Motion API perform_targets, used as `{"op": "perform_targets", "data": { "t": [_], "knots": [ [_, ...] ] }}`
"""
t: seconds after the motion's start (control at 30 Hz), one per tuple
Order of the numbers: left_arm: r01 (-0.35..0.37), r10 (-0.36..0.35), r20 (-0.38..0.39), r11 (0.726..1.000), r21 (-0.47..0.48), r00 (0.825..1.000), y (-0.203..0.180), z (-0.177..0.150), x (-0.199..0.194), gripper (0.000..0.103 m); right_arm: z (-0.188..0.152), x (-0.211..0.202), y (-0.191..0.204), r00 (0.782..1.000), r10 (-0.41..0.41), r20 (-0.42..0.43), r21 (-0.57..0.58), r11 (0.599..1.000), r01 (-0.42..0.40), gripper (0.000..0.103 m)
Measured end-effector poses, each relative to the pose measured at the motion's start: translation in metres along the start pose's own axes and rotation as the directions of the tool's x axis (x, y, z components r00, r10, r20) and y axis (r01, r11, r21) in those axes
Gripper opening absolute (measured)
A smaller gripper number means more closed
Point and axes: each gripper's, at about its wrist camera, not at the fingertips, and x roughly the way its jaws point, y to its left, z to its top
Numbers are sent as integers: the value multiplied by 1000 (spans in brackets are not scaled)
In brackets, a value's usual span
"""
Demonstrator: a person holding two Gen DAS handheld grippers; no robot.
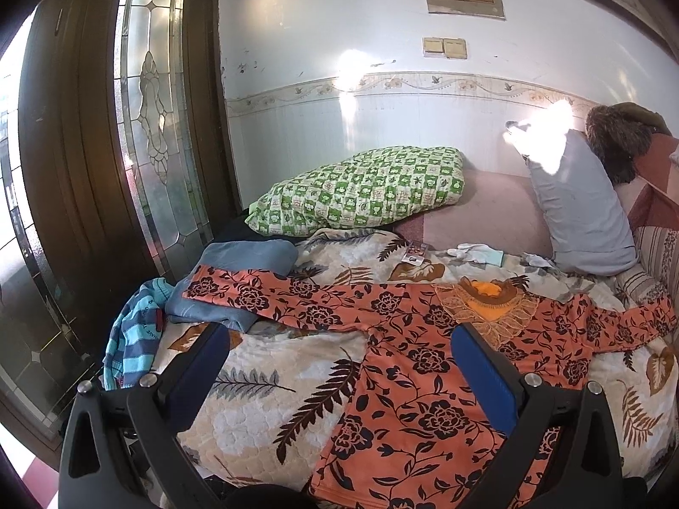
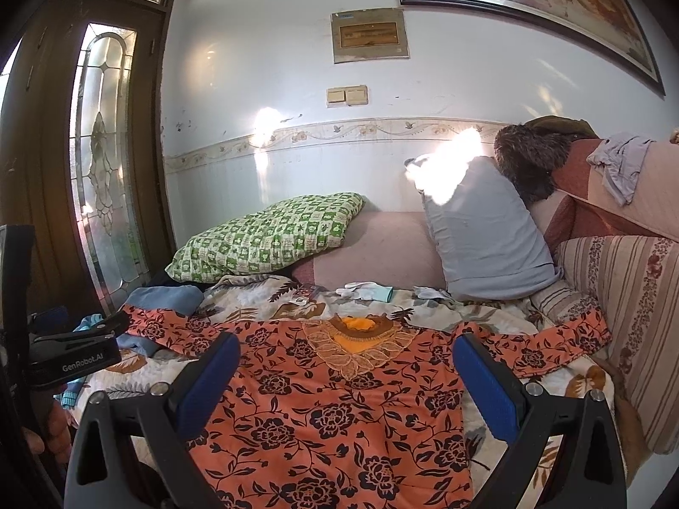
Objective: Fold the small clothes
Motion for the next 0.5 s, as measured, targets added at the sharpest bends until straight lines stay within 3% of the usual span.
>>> {"op": "perform_targets", "data": {
  "t": [0.5],
  "knots": [
    [-1,1,-8,1000,16,1000,-6,-1,8,103,-4,11,-2,1000,6,-19,7,1000,-6,102]
  ]
}}
